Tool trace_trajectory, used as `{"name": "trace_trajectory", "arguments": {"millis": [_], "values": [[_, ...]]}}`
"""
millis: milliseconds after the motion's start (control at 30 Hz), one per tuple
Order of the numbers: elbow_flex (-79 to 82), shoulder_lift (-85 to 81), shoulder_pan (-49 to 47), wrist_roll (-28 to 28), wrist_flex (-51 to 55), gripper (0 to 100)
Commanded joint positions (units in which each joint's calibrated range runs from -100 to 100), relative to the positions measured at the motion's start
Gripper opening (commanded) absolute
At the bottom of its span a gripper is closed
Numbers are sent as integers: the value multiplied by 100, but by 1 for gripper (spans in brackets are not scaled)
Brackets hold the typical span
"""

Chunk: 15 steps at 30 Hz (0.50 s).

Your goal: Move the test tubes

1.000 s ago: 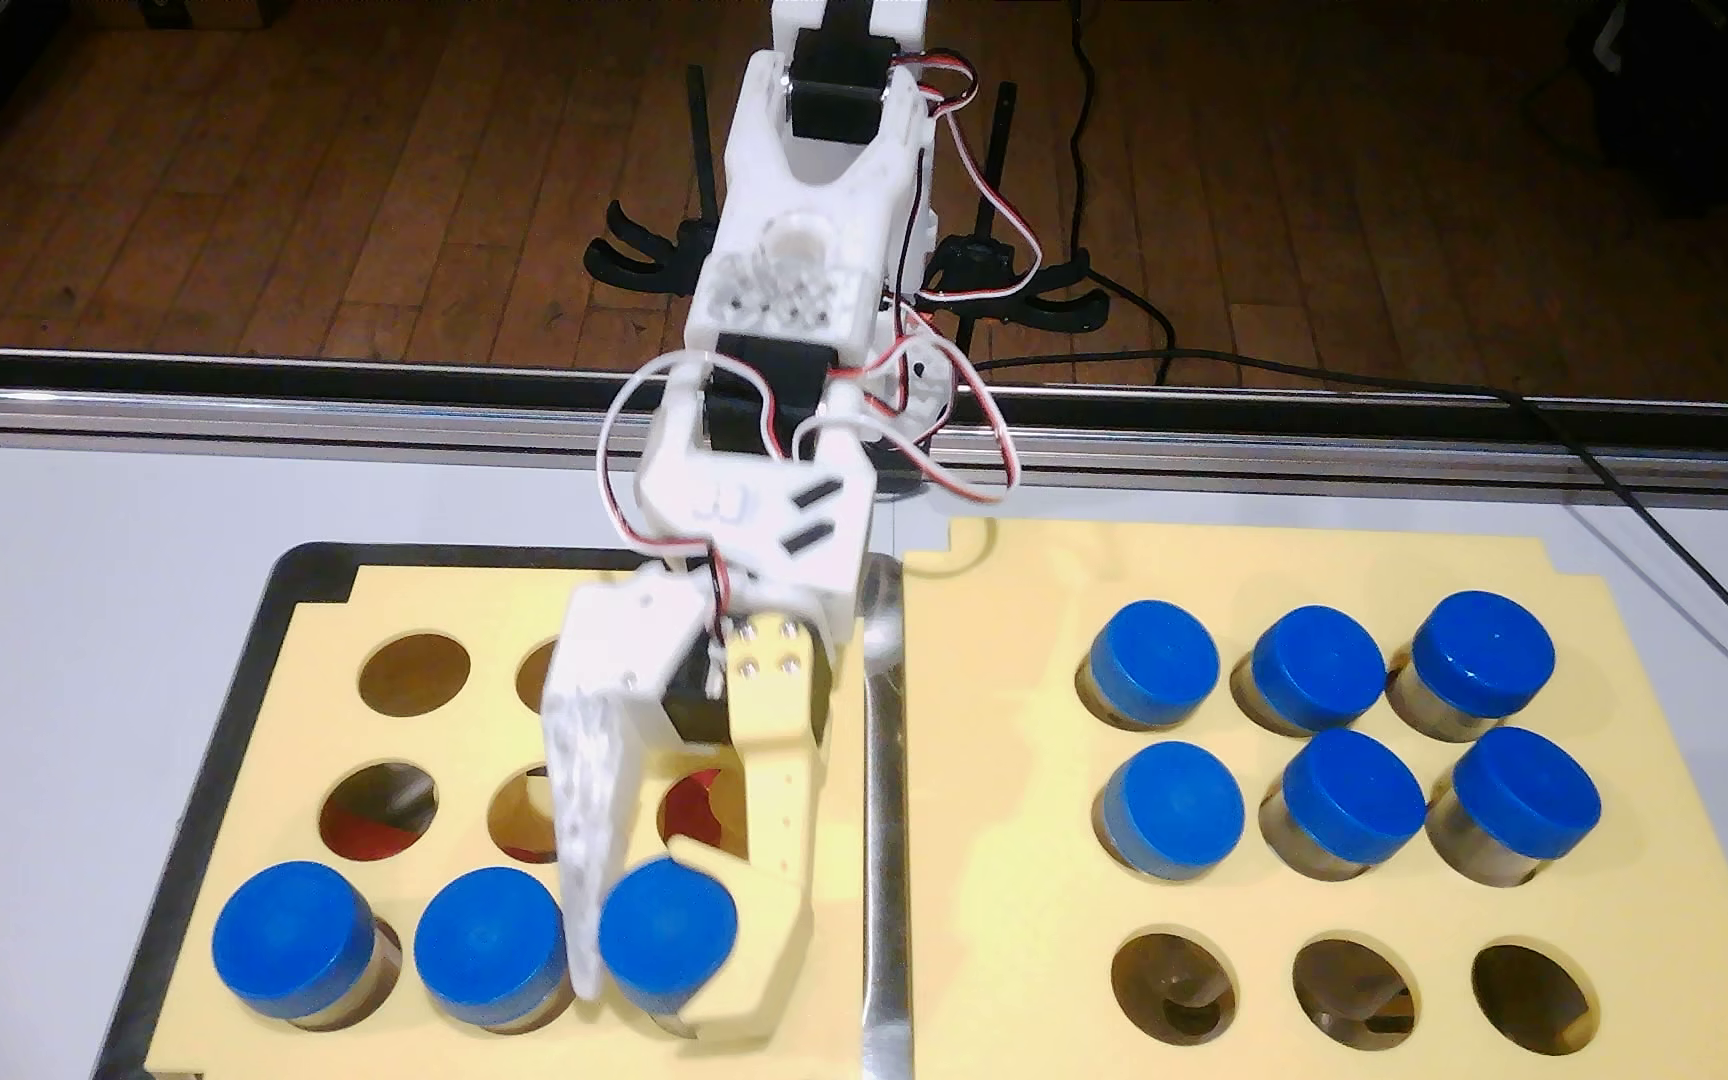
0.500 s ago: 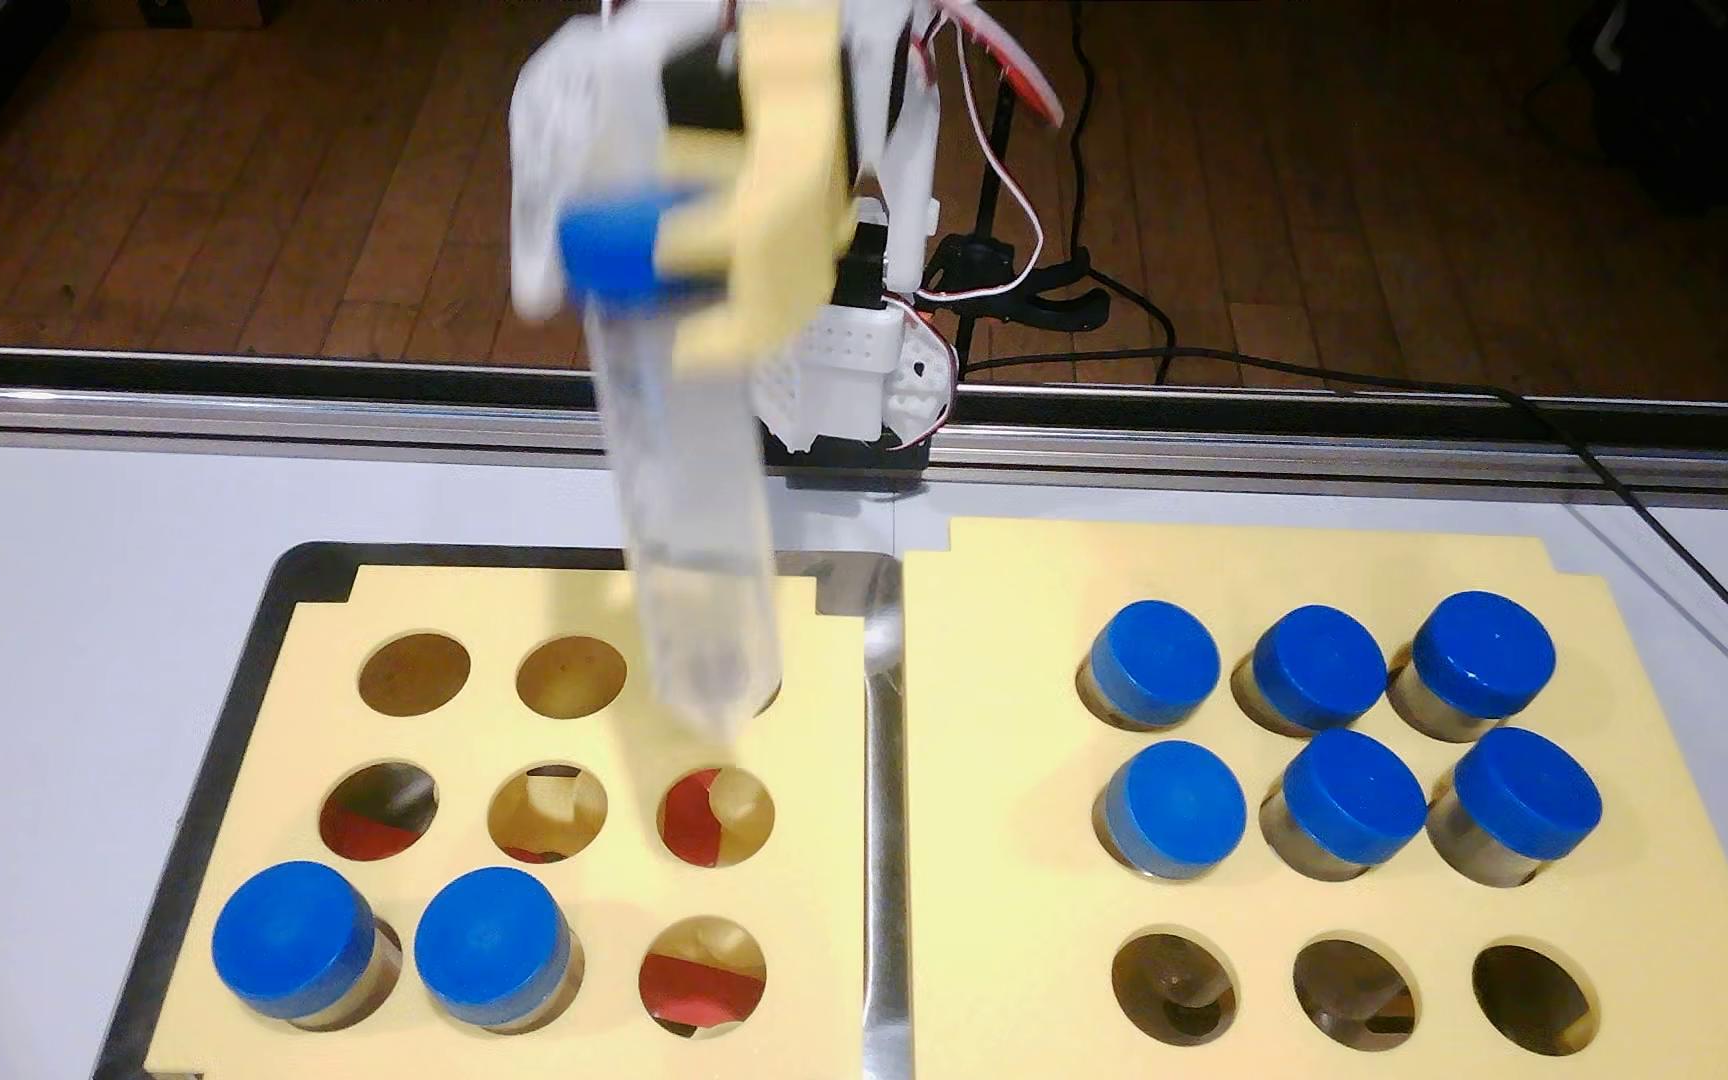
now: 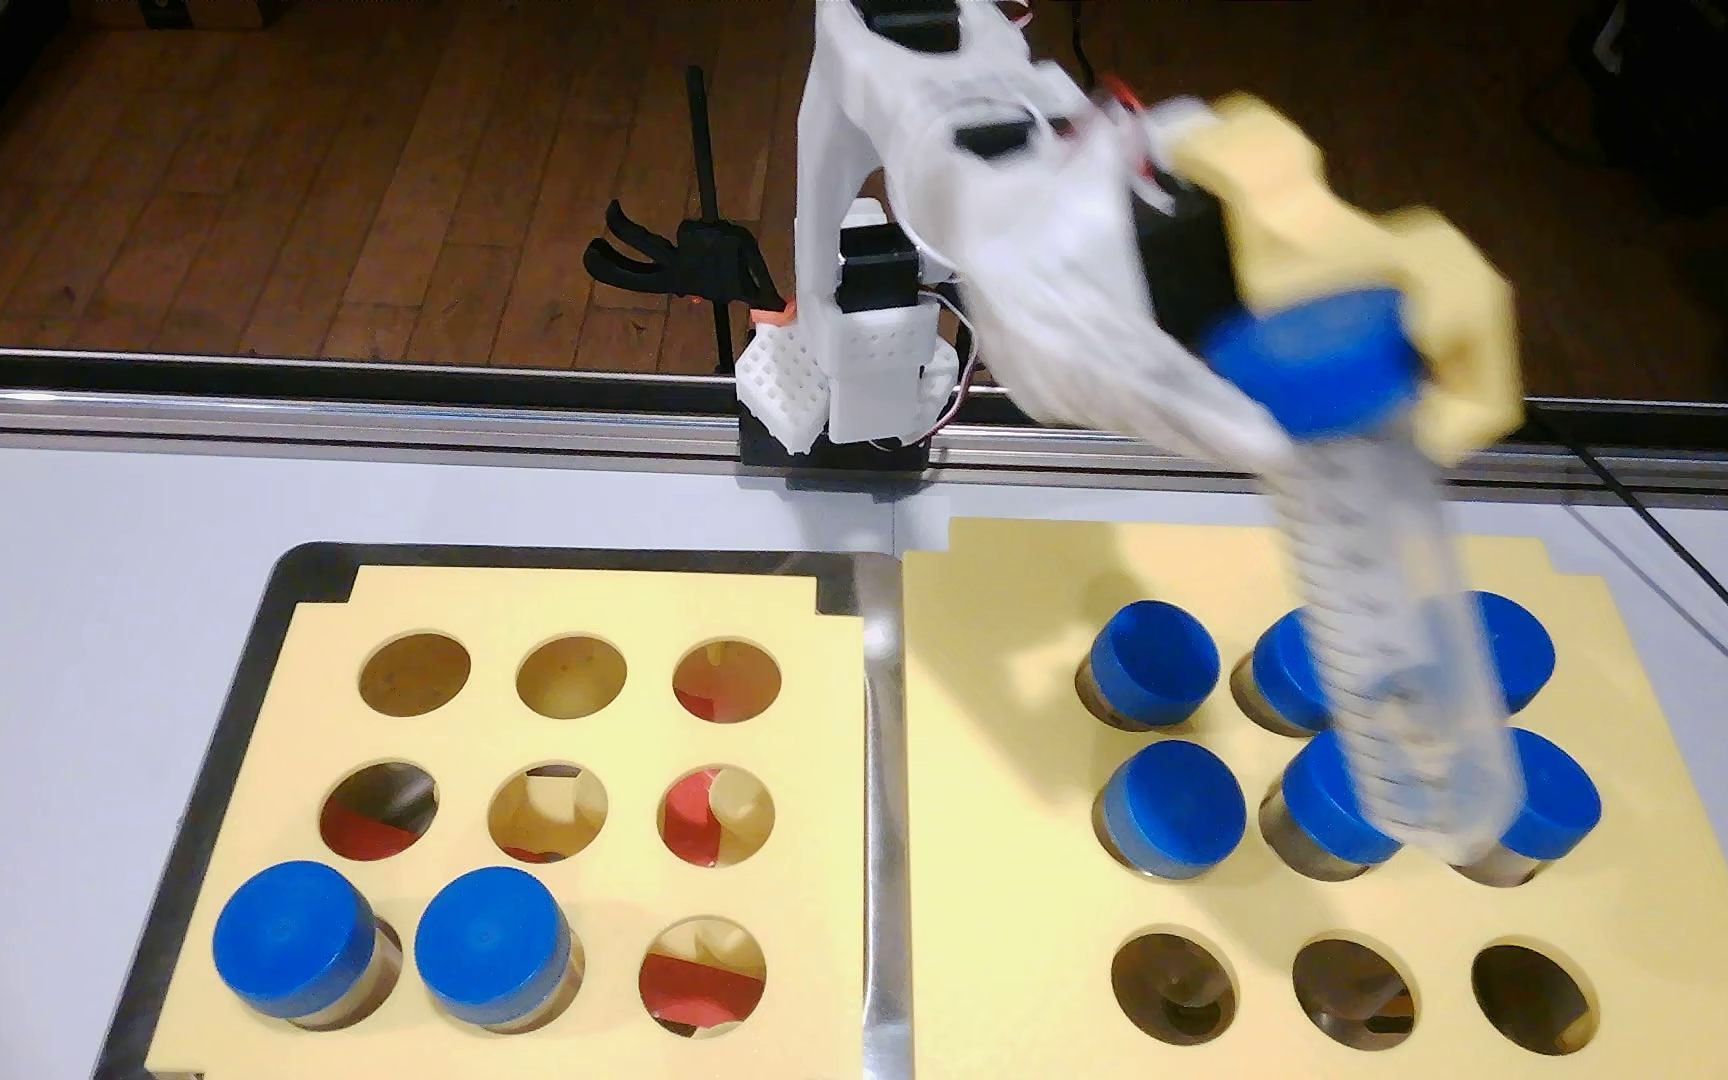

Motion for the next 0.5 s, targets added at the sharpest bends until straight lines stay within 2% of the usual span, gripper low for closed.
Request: {"name": "trace_trajectory", "arguments": {"millis": [0, 367, 467], "values": [[-235, 283, -456, -35, -130, 6], [-226, 1125, -908, -77, -82, 6], [-226, 1281, -879, 137, -82, 6]]}}
